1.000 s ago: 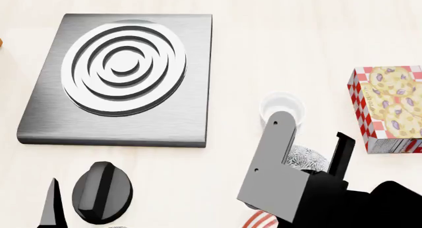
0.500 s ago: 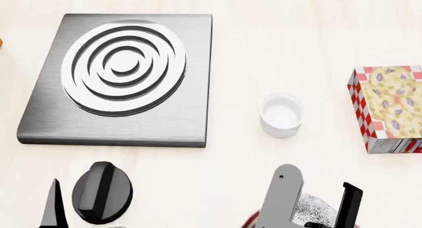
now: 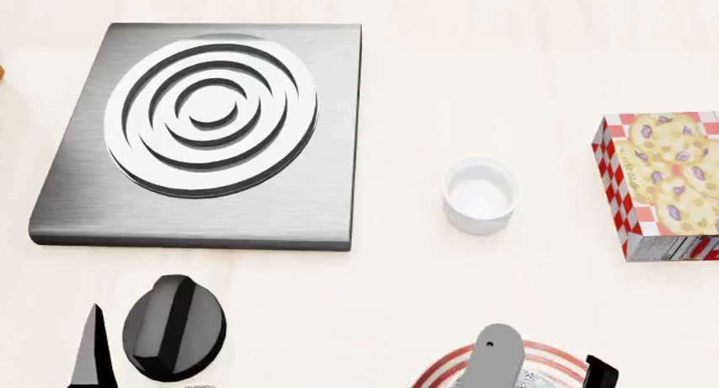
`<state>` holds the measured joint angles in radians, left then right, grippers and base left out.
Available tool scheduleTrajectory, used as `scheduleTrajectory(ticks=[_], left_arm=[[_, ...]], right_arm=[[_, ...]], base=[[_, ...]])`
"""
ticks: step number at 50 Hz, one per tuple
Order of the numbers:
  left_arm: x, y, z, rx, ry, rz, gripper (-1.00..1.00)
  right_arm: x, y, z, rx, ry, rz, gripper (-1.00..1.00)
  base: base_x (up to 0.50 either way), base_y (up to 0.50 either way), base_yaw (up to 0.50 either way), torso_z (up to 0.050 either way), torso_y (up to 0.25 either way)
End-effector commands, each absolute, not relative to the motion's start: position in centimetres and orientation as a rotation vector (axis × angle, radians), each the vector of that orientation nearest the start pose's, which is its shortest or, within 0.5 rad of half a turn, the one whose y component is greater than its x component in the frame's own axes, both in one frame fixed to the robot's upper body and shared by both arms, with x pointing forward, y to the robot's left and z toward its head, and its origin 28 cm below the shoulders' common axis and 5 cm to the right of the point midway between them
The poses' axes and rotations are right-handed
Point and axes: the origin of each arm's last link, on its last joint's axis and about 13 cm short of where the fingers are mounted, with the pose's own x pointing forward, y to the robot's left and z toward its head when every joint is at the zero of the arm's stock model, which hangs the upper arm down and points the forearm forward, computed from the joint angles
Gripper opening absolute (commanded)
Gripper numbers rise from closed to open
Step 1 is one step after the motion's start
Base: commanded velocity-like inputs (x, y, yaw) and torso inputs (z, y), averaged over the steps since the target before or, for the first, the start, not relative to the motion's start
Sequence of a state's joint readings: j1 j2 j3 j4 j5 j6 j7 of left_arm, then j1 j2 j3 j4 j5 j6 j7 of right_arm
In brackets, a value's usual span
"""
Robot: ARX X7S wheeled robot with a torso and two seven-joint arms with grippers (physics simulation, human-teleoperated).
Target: Pick the akita bowl on the ramekin and place it on the plate.
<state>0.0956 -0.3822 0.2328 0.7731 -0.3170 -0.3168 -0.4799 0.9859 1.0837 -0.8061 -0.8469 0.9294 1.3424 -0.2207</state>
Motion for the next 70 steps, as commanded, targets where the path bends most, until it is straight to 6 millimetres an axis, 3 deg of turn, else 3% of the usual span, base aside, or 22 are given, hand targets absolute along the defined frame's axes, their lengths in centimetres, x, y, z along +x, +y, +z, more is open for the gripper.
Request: scheduleTrajectory(ticks=[1,39,52,53,70], left_arm=[[15.9,20.3,12.4,-0.034,-0.239,0.013,1.0],[15.9,20.3,12.4,-0.036,-0.244,0.012,1.0],[16.0,20.3,12.4,-0.033,-0.245,0.01,1.0],[16.0,20.3,12.4,-0.033,-0.245,0.01,1.0],[15.9,20.3,12.4,-0.032,-0.246,0.011,1.0]], right_arm=[[19.6,-18.0,21.2,-0.853,0.596,0.77,-1.0],[20.5,-17.7,17.2,-0.768,0.598,0.765,-1.0],[20.4,-17.5,16.8,-0.745,0.617,0.774,-1.0],[20.4,-17.5,16.8,-0.747,0.616,0.771,1.0],[20.3,-17.4,17.4,-0.737,0.582,0.736,1.0]], base=[[0.0,0.0,0.0,0.0,0.0],[0.0,0.0,0.0,0.0,0.0],[0.0,0.0,0.0,0.0,0.0],[0.0,0.0,0.0,0.0,0.0],[0.0,0.0,0.0,0.0,0.0]])
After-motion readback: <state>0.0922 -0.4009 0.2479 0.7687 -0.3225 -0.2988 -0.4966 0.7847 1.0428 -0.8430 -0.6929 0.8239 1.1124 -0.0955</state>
